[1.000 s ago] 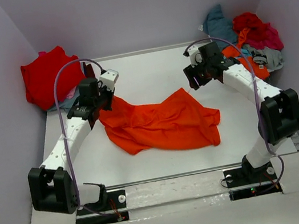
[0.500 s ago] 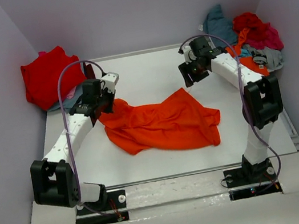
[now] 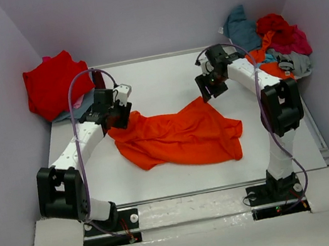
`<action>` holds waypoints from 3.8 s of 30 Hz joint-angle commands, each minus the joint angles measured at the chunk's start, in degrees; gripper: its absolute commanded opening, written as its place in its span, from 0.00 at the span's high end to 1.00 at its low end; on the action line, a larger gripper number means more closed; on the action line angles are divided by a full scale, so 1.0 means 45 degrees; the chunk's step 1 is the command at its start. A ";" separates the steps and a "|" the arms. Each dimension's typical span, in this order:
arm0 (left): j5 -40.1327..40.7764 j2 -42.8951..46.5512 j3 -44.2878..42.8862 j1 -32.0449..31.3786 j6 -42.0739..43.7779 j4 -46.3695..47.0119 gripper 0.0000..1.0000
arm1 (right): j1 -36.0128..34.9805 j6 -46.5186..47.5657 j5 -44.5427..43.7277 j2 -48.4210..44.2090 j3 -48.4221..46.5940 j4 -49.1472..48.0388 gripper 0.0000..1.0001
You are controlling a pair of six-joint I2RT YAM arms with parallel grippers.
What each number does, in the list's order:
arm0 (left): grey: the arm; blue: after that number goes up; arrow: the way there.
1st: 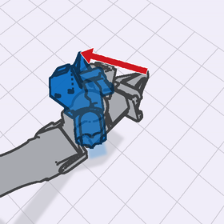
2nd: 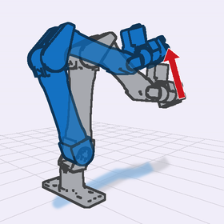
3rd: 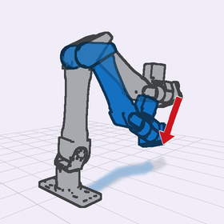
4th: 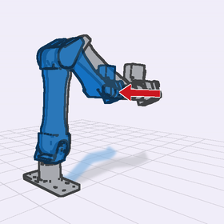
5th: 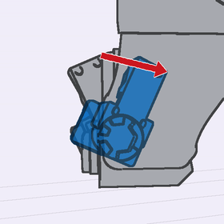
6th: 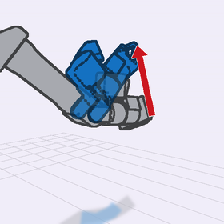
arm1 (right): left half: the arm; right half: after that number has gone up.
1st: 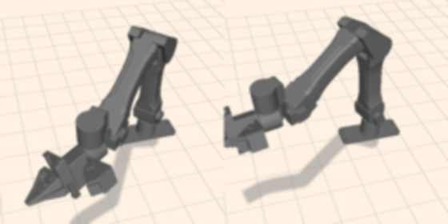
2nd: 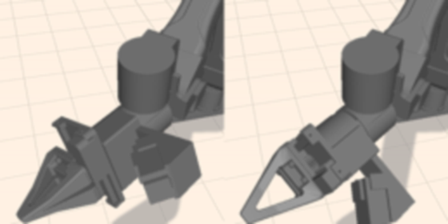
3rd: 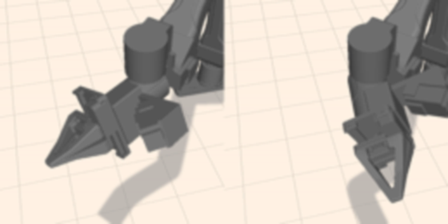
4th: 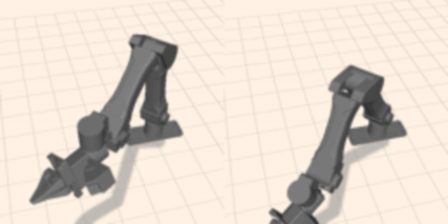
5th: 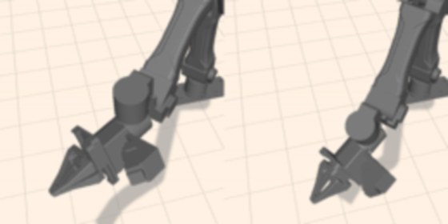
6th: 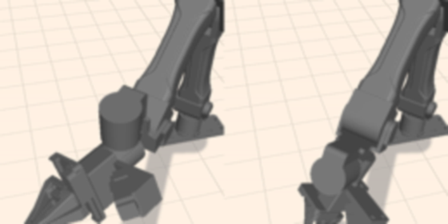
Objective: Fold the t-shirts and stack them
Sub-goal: Flatten the tshirt out
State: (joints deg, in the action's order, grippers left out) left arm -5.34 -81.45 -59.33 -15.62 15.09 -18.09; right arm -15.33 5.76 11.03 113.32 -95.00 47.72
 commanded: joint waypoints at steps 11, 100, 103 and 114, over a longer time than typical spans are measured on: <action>-0.0238 -0.0689 -0.0683 0.0189 0.0201 -0.0395 0.44 | 0.0067 -0.0342 0.0206 0.2024 -0.2244 0.0214 0.47; -0.0375 -0.0787 -0.0741 0.0306 0.0377 -0.0610 0.45 | -0.0167 0.0477 -0.0711 0.1402 -0.4278 0.1913 0.93; -0.0394 -0.0767 -0.0761 0.0424 0.0357 -0.0610 0.44 | -0.0167 0.0614 -0.1043 0.0952 -0.4396 0.2012 0.93; -0.0297 -0.1060 -0.0917 0.0813 0.0337 -0.0610 0.45 | 0.0652 0.0869 -0.1846 0.0912 -0.5236 0.1660 0.93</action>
State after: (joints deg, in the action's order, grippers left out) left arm -6.63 -85.71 -60.80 -13.15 16.03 -20.99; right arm -14.72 9.06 4.01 117.05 -115.52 55.42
